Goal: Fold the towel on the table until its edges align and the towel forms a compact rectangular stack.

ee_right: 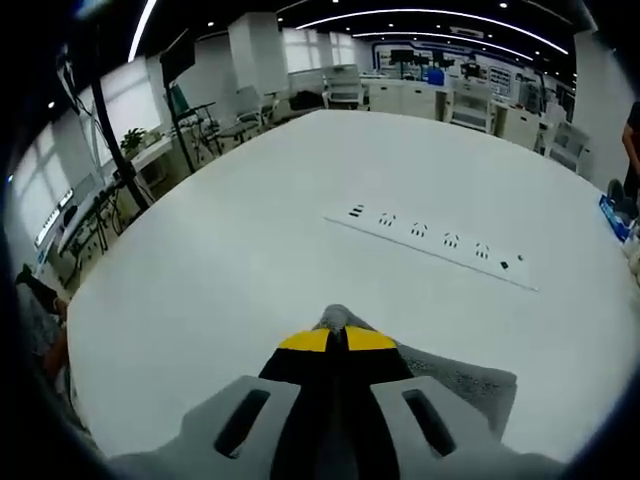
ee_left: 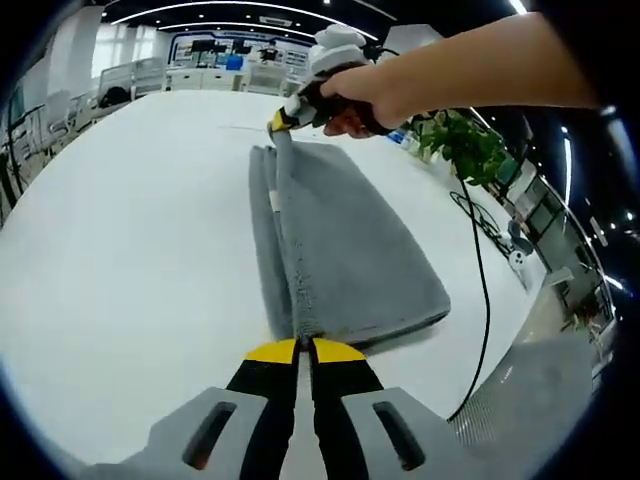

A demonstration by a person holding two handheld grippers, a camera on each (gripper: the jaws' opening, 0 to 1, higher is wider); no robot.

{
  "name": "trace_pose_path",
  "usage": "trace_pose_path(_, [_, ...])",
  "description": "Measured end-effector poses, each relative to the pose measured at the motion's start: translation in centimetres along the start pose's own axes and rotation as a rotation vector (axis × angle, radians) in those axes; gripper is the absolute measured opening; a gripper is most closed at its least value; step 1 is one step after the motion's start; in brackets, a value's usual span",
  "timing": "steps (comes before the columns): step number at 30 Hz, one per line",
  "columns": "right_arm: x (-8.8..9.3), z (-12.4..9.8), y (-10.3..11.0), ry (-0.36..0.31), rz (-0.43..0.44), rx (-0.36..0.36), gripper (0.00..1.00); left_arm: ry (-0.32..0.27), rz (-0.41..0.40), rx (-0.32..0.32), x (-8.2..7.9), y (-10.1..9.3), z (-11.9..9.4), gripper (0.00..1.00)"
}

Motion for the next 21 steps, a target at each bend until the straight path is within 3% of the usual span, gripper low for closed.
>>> trace_pose_path(3, [0.2,0.4,0.2,-0.005,-0.002,-0.013,0.02,0.025,0.005,0.005,0.5,0.0,0.2,0.04])
trace_pose_path(8, [0.4,0.5,0.6,-0.027,-0.051,-0.028,0.03,0.010,-0.004,-0.012,0.3,0.3,0.1,0.10])
trace_pose_path(11, [0.4,0.6,1.0,-0.051,-0.066,-0.042,0.06,-0.010,-0.027,-0.029,-0.3,0.6,-0.3,0.15])
trace_pose_path(14, [0.0,0.6,1.5,-0.080,-0.093,-0.052,0.10,-0.024,0.011,-0.049,-0.9,0.7,-0.7,0.20])
trace_pose_path(21, [0.2,1.2,2.5,-0.060,-0.089,-0.102,0.10,-0.064,0.050,-0.048,-2.0,0.5,-1.0,0.22])
Point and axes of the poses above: the point that each gripper's makers call its tool centre point, and the gripper's own axes: z roughly forward along the fingers, y roughly to its left, x roughly out of its underside, the point moved 4 cm from there along -z, roughly backward along the fingers, and after that the axes turned 5 degrees about z, right-handed, at the moved point
